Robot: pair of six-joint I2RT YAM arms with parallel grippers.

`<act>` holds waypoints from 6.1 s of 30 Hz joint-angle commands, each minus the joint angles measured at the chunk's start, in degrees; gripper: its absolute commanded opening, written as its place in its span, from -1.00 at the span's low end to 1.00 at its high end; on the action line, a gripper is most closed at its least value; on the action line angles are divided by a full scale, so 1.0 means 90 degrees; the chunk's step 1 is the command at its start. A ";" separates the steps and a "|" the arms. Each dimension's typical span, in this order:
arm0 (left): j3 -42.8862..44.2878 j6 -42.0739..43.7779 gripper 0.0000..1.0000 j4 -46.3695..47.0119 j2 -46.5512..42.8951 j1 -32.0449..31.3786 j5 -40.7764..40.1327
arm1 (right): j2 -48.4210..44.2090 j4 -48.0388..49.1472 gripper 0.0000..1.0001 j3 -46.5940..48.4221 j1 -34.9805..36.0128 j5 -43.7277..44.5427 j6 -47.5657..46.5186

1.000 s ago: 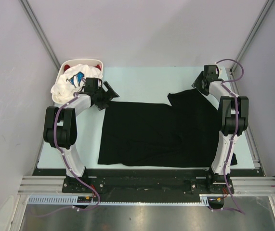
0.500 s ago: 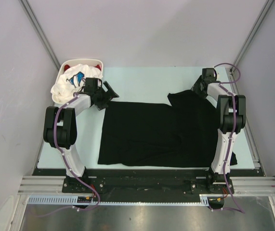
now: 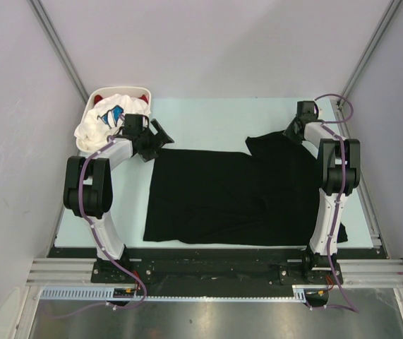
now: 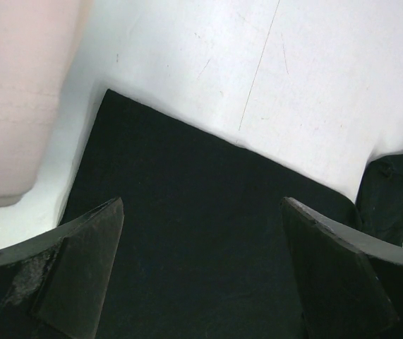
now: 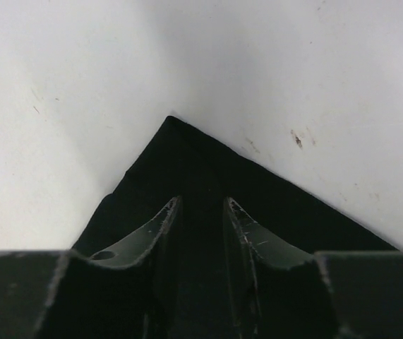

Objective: Fold and stack the t-shirts
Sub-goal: Fold the tshirt

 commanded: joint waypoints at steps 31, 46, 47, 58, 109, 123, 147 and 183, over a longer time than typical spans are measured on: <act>0.0670 0.0715 0.93 -0.0738 0.0235 0.0117 -0.0694 | -0.0561 0.0260 -1.00 0.0398 0.0069 0.0002 -0.0139; 0.1529 0.1047 0.65 -0.1216 0.1269 -0.0009 -0.1329 | -0.0660 0.0583 -1.00 -0.0002 0.0069 -0.0203 -0.0080; 0.1597 0.1067 0.61 -0.1265 0.1338 -0.0039 -0.1330 | -0.0650 0.0583 -1.00 -0.0012 0.0069 -0.0203 -0.0080; 0.1637 0.1262 0.50 -0.1500 0.1455 -0.0049 -0.2179 | -0.0552 0.0651 -1.00 -0.0081 0.0079 -0.0301 -0.0051; 0.2526 0.2268 -1.00 -0.2291 0.1925 -0.0605 -0.2511 | -0.0903 0.0651 -1.00 -0.0501 0.0059 -0.0448 -0.0012; 0.0888 0.1888 -1.00 -0.1745 -0.0145 -0.0605 -0.1994 | -0.3244 -0.0051 -1.00 -0.1437 -0.0048 -0.0018 -0.0246; -0.2630 0.1917 -1.00 -0.1812 -0.4295 -0.0615 -0.1467 | -0.8275 -0.2853 -1.00 -0.4280 -0.0273 0.0812 0.0096; -0.3275 0.1975 -0.59 -0.2857 -0.6259 -0.0625 -0.1252 | -1.1069 -0.6780 -1.00 -0.3509 0.0118 0.0617 0.0261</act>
